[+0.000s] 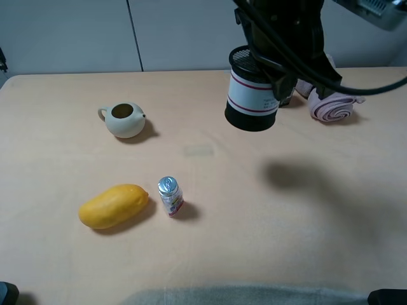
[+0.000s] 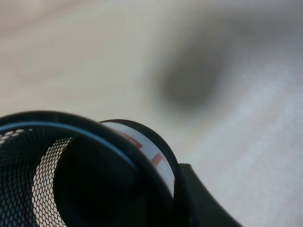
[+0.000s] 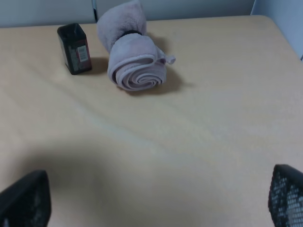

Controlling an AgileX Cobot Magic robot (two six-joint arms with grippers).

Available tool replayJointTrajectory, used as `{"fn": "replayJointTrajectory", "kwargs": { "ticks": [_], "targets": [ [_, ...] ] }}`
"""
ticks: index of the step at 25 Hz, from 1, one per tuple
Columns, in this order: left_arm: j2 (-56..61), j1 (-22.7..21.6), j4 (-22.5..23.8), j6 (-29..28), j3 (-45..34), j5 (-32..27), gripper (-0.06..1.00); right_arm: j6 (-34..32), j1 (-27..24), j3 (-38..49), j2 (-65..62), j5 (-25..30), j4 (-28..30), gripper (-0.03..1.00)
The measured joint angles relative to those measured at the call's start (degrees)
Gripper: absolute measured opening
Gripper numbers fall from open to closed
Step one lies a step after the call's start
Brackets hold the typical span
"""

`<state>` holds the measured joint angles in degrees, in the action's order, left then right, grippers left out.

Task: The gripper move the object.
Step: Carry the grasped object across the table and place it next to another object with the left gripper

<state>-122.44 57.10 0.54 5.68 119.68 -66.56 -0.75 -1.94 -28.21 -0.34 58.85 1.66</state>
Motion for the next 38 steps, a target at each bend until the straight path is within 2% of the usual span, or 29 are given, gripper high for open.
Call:
{"fn": "replayJointTrajectory", "kwargs": {
  "ticks": [10, 18, 34, 38],
  "targets": [
    [2.16, 4.13, 0.0, 0.62, -9.52, 1.17, 0.08, 0.0, 0.0, 0.0, 0.0, 0.0, 0.0, 0.69],
    [3.68, 6.31, 0.0, 2.15, -18.07, 7.62, 0.08, 0.0, 0.0, 0.0, 0.0, 0.0, 0.0, 0.69],
    [4.09, 8.87, 0.92, 2.41, -24.35, 15.36, 0.08, 0.0, 0.0, 0.0, 0.0, 0.0, 0.0, 0.69],
    [5.24, 9.26, 1.04, 2.37, -28.61, 19.69, 0.08, 0.0, 0.0, 0.0, 0.0, 0.0, 0.0, 0.69]
  ]
}}
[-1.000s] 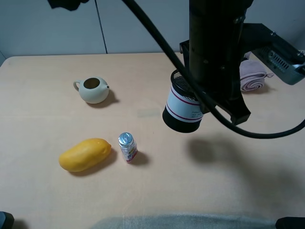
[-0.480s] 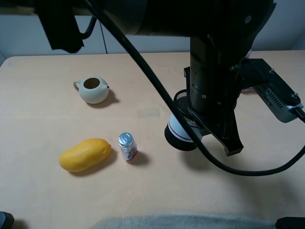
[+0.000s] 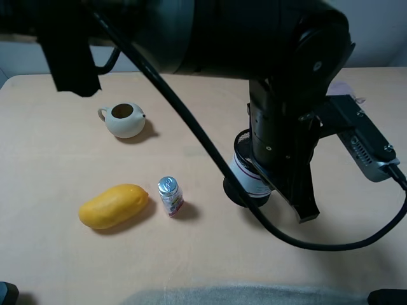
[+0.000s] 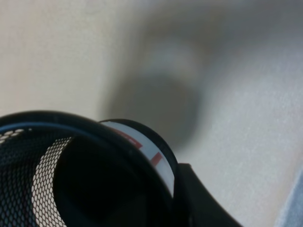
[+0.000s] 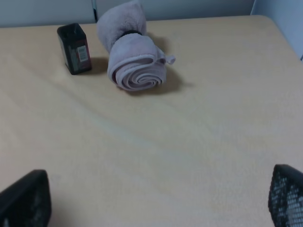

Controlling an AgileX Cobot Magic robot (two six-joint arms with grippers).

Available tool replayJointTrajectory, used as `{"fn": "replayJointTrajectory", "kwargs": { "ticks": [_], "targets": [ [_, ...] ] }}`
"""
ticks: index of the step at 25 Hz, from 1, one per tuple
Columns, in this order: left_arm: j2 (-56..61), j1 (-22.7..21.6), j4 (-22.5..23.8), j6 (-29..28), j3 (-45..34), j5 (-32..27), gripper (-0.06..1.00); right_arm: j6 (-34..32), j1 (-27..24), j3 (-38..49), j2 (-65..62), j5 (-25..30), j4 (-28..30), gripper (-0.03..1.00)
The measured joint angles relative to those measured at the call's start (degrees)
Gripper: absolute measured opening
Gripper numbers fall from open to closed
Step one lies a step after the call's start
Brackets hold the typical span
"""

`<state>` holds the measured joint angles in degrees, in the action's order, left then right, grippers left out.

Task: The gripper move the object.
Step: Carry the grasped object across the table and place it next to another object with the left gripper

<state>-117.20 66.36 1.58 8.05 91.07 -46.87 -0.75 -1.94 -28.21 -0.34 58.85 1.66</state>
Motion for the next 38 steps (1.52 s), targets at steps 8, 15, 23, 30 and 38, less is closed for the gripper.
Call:
{"fn": "replayJointTrajectory", "kwargs": {
  "ticks": [8, 15, 23, 30, 38],
  "targets": [
    [5.07, 0.18, 0.06, -0.71, -12.12, 9.88, 0.08, 0.0, 0.0, 0.0, 0.0, 0.0, 0.0, 0.69],
    [5.13, 0.5, 0.01, -0.79, -17.97, 16.99, 0.08, 0.0, 0.0, 0.0, 0.0, 0.0, 0.0, 0.69],
    [5.13, 1.21, 0.01, -1.13, -19.43, 18.93, 0.08, 0.0, 0.0, 0.0, 0.0, 0.0, 0.0, 0.69],
    [5.18, 1.25, 0.01, -1.8, -19.43, 18.61, 0.08, 0.0, 0.0, 0.0, 0.0, 0.0, 0.0, 0.69],
    [5.89, 1.25, 0.46, -2.42, -20.91, 19.44, 0.08, 0.0, 0.0, 0.0, 0.0, 0.0, 0.0, 0.69]
  ]
}}
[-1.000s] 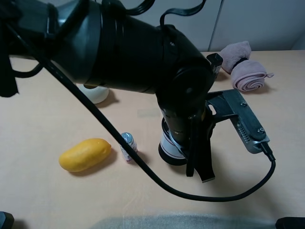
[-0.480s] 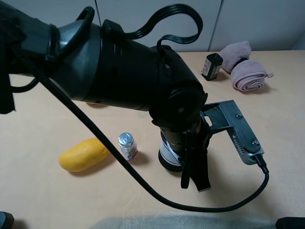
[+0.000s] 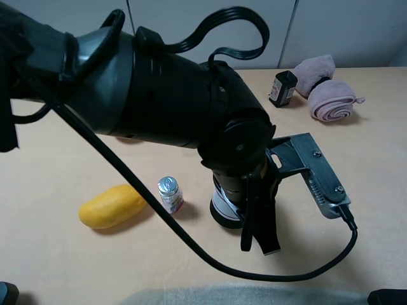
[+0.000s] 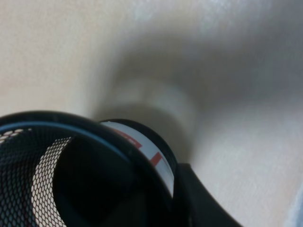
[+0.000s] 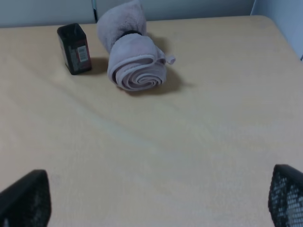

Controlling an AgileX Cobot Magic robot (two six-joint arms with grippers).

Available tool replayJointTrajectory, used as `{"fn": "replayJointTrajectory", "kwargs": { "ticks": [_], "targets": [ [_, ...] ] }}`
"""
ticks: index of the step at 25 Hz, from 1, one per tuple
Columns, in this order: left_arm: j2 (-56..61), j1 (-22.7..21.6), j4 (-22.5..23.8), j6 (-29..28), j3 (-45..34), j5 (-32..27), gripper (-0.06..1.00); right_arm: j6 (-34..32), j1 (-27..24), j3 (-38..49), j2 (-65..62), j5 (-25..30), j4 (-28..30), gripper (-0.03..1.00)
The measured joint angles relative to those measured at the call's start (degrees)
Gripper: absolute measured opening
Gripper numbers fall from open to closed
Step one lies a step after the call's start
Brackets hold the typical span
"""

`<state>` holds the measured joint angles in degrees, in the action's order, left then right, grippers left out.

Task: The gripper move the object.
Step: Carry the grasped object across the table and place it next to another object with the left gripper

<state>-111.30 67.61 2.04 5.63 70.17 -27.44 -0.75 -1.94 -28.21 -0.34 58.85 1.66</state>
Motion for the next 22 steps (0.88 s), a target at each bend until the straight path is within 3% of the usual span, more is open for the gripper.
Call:
{"fn": "replayJointTrajectory", "kwargs": {
  "ticks": [6, 19, 22],
  "targets": [
    [2.77, 0.06, 1.66, -2.74, -7.27, 5.17, 0.08, 0.0, 0.0, 0.0, 0.0, 0.0, 0.0, 0.69],
    [2.87, 0.06, 2.36, -3.01, -9.44, 6.9, 0.08, 0.0, 0.0, 0.0, 0.0, 0.0, 0.0, 0.69],
    [2.94, 0.06, 1.45, -3.18, -9.44, 6.68, 0.14, 0.0, 0.0, 0.0, 0.0, 0.0, 0.0, 0.69]
  ]
}}
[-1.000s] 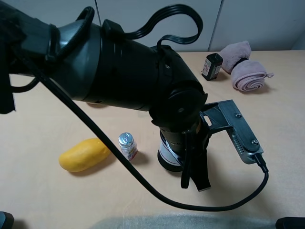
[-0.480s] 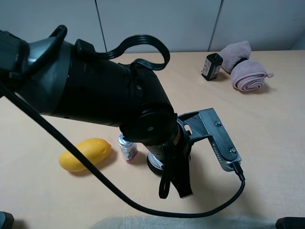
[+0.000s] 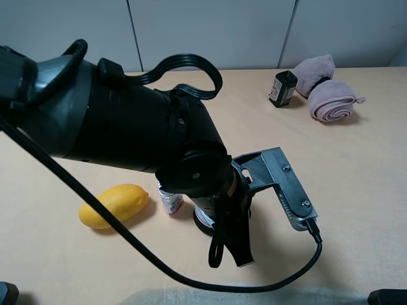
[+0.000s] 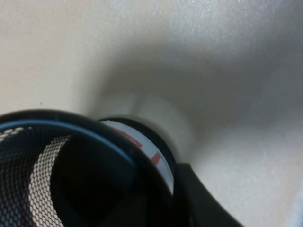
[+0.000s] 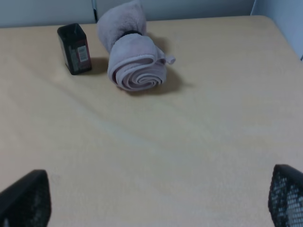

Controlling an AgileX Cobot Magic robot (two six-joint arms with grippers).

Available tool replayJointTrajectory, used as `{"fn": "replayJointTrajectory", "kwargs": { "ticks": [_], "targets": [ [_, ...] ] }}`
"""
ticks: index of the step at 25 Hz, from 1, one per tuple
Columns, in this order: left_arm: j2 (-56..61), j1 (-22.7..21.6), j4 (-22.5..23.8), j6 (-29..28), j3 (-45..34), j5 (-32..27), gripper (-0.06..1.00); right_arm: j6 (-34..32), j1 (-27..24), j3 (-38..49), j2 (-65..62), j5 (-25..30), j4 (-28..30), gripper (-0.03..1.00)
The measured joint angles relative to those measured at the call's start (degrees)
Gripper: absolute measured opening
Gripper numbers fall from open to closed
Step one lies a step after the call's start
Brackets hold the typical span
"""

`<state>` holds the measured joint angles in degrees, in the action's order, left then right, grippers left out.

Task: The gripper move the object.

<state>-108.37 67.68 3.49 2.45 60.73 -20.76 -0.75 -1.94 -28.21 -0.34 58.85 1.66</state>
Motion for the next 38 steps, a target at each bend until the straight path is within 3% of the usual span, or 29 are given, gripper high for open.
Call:
{"fn": "replayJointTrajectory", "kwargs": {
  "ticks": [6, 9, 17, 34, 38],
  "targets": [
    [0.0, 0.0, -0.45, -0.78, 0.0, 0.0, 0.51, 0.0, 0.0, 0.0, 0.0, 0.0, 0.0, 0.69],
    [0.0, 0.0, -0.49, -1.1, 0.0, 0.0, 0.61, 0.0, 0.0, 0.0, 0.0, 0.0, 0.0, 0.69],
    [0.0, 0.0, -0.6, -1.21, 0.51, -1.15, 0.65, 0.0, 0.0, 0.0, 0.0, 0.0, 0.0, 0.69],
    [0.97, 0.0, -1.45, -1.32, 13.77, -21.16, 0.65, 0.0, 0.0, 0.0, 0.0, 0.0, 0.0, 0.69],
    [4.01, 0.0, -1.08, -1.32, 14.7, -23.42, 0.69, 0.0, 0.0, 0.0, 0.0, 0.0, 0.0, 0.69]
  ]
}}
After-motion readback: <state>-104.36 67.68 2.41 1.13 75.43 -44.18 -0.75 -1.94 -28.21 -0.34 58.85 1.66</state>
